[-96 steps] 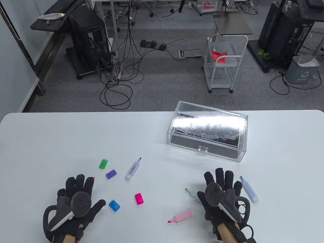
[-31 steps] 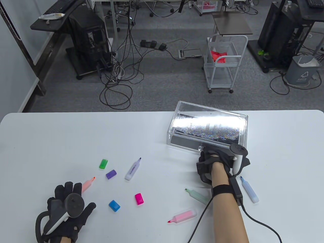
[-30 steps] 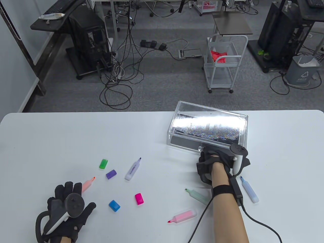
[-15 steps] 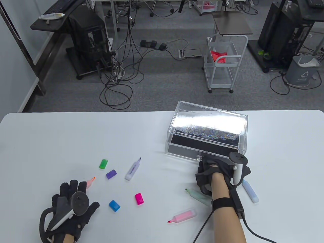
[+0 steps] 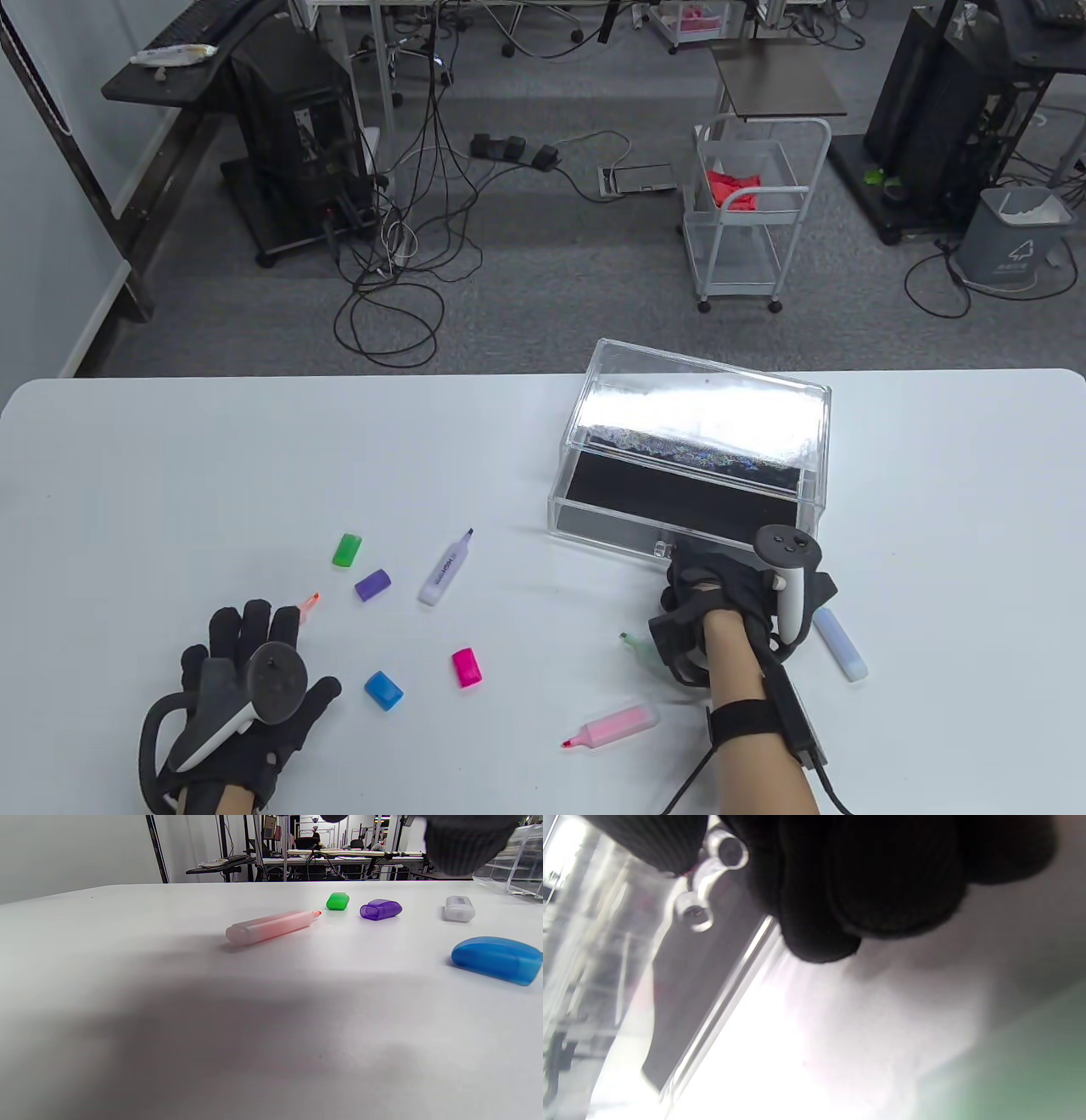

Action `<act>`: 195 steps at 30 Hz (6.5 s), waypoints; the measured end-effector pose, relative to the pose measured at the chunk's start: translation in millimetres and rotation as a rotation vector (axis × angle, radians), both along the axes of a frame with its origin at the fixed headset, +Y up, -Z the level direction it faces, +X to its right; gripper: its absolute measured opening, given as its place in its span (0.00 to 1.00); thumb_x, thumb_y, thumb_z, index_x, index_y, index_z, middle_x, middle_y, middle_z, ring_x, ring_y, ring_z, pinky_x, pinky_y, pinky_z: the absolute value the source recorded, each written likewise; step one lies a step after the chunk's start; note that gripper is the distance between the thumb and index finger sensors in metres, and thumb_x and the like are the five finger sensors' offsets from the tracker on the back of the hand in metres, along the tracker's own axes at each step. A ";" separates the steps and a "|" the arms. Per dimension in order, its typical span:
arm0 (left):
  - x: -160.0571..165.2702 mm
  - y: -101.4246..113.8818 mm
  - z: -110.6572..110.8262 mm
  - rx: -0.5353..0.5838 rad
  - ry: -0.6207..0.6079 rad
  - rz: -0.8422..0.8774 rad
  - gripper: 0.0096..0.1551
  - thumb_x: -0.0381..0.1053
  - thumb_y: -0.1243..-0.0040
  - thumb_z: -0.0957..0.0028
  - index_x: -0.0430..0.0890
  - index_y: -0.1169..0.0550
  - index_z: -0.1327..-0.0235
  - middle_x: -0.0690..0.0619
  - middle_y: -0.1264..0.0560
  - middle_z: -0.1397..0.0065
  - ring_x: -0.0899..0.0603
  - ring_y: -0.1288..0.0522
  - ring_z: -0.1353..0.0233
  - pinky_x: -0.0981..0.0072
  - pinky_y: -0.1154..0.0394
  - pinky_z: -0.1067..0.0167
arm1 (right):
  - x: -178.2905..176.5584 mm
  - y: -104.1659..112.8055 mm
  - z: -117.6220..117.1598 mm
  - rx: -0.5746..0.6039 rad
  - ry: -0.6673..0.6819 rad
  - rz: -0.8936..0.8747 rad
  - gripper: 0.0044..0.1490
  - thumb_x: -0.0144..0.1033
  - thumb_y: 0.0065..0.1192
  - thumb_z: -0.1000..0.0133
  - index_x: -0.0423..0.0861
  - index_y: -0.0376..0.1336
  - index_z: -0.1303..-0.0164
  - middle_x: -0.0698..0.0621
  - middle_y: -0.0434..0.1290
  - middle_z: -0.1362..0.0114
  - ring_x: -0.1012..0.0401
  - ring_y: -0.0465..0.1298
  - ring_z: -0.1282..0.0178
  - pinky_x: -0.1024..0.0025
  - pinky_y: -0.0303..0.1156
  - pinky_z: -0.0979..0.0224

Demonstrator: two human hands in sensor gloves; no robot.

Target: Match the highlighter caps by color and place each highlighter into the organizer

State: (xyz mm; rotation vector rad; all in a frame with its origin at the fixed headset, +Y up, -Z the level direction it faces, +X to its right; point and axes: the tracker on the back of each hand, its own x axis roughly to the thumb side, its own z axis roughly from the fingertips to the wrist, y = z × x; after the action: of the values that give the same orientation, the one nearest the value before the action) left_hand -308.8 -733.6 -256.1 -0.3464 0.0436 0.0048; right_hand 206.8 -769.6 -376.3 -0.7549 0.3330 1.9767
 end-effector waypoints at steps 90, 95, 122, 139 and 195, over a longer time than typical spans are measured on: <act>24.9 25.6 -139.2 0.089 0.136 -0.004 0.46 0.69 0.40 0.37 0.52 0.40 0.12 0.49 0.34 0.14 0.36 0.22 0.21 0.42 0.26 0.25 | -65.4 50.3 83.2 0.197 0.684 0.998 0.32 0.35 0.58 0.48 0.51 0.55 0.33 0.47 0.69 0.33 0.50 0.76 0.36 0.39 0.66 0.29; 24.7 9.7 -166.6 0.031 0.171 -0.044 0.43 0.70 0.38 0.38 0.51 0.34 0.15 0.50 0.28 0.18 0.38 0.18 0.26 0.44 0.23 0.28 | -65.5 50.6 84.0 0.197 0.687 1.007 0.32 0.36 0.58 0.48 0.51 0.55 0.33 0.47 0.70 0.33 0.50 0.76 0.36 0.40 0.65 0.29; 23.7 -16.1 -189.9 -0.054 0.179 -0.013 0.34 0.63 0.39 0.35 0.49 0.30 0.21 0.50 0.24 0.25 0.41 0.14 0.31 0.47 0.19 0.31 | -62.6 46.0 85.6 0.202 0.660 1.013 0.31 0.36 0.59 0.49 0.51 0.56 0.33 0.47 0.70 0.33 0.50 0.76 0.37 0.40 0.66 0.30; 65.3 55.1 -84.5 0.145 -0.151 0.300 0.35 0.58 0.52 0.33 0.45 0.40 0.15 0.47 0.32 0.23 0.42 0.22 0.29 0.48 0.23 0.30 | -74.9 63.5 97.9 0.422 0.622 0.989 0.30 0.35 0.59 0.49 0.59 0.58 0.34 0.49 0.68 0.32 0.51 0.73 0.40 0.45 0.68 0.35; 156.7 23.5 4.4 0.179 -0.490 0.755 0.34 0.57 0.47 0.34 0.46 0.33 0.16 0.47 0.22 0.35 0.47 0.15 0.41 0.53 0.16 0.38 | -151.0 66.0 138.8 0.840 0.908 0.996 0.30 0.37 0.60 0.50 0.56 0.58 0.36 0.49 0.69 0.36 0.54 0.74 0.46 0.50 0.71 0.42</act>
State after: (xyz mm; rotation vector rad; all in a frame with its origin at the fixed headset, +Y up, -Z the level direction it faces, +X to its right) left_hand -152.1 -710.1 -251.6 -0.1606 -0.5716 0.6664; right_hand 55.8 -703.5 -237.5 0.7169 -0.4692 2.9500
